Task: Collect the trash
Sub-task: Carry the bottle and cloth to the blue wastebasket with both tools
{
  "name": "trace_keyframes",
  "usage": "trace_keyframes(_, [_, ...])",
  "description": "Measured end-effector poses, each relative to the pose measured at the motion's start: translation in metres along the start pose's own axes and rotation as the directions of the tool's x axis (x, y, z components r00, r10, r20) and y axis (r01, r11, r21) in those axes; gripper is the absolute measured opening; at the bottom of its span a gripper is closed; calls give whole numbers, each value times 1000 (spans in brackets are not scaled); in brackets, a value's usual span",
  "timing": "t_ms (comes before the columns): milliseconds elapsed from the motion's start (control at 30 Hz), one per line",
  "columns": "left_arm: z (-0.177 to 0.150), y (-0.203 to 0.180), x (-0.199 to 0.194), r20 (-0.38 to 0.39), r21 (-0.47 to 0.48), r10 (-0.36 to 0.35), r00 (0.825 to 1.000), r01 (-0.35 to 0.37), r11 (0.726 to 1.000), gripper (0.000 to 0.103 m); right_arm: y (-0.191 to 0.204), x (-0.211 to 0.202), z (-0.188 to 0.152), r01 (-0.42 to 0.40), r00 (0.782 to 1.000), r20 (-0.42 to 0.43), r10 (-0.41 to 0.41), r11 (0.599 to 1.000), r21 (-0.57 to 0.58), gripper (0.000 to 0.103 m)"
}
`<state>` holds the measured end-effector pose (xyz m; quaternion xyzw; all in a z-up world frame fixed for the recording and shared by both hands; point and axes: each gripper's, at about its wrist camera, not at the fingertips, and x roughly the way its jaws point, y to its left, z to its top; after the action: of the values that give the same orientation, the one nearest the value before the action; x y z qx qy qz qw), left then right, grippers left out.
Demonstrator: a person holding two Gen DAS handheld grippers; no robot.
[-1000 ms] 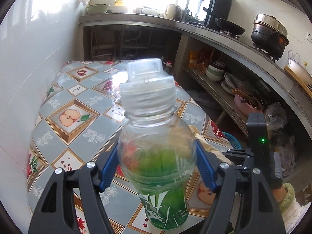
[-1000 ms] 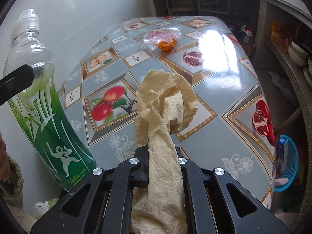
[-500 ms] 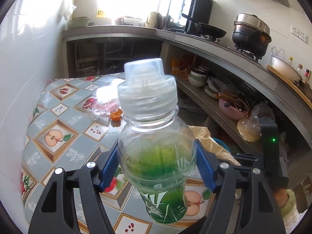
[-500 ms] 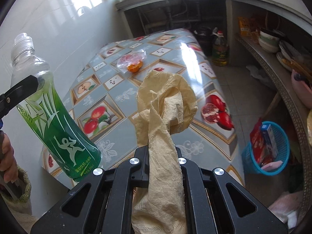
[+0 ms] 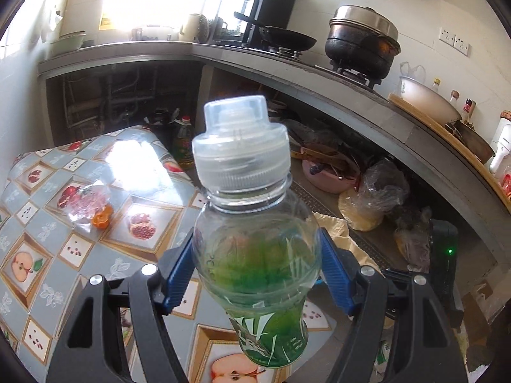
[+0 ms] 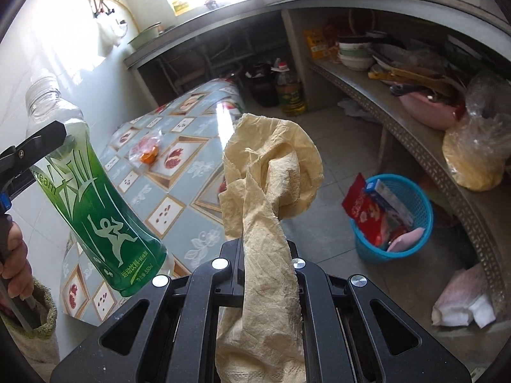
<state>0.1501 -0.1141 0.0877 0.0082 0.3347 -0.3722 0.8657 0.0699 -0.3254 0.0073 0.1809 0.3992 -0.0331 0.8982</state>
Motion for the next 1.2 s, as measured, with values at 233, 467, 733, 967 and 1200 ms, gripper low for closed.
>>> trace_keyframes(233, [21,-45,47,-36,31,-102,994,103,994,70,-50,-9,-4,65,998,10,-66,994,94,6])
trace_keyframes(467, [29,-85,101,-100,45,-178,979,183,982,70,-109,-12,-23,159,987,-14,-159,966,206,6])
trace_keyframes(733, [31,-113,170,-185,43,-195,963,206,978,70,-186,-10,-56,299,954,-99,-282,891,342,6])
trace_keyframes(967, [27,-125,244,-288,22,-174,942,188,982,70,-222,51,-56,254,964,-184,-193,879,404,6])
trace_keyframes(1200, [42,-149,304,-287,51,-137,948,158,986,70,-257,123,-21,230,968,-201,-151,853,468,11])
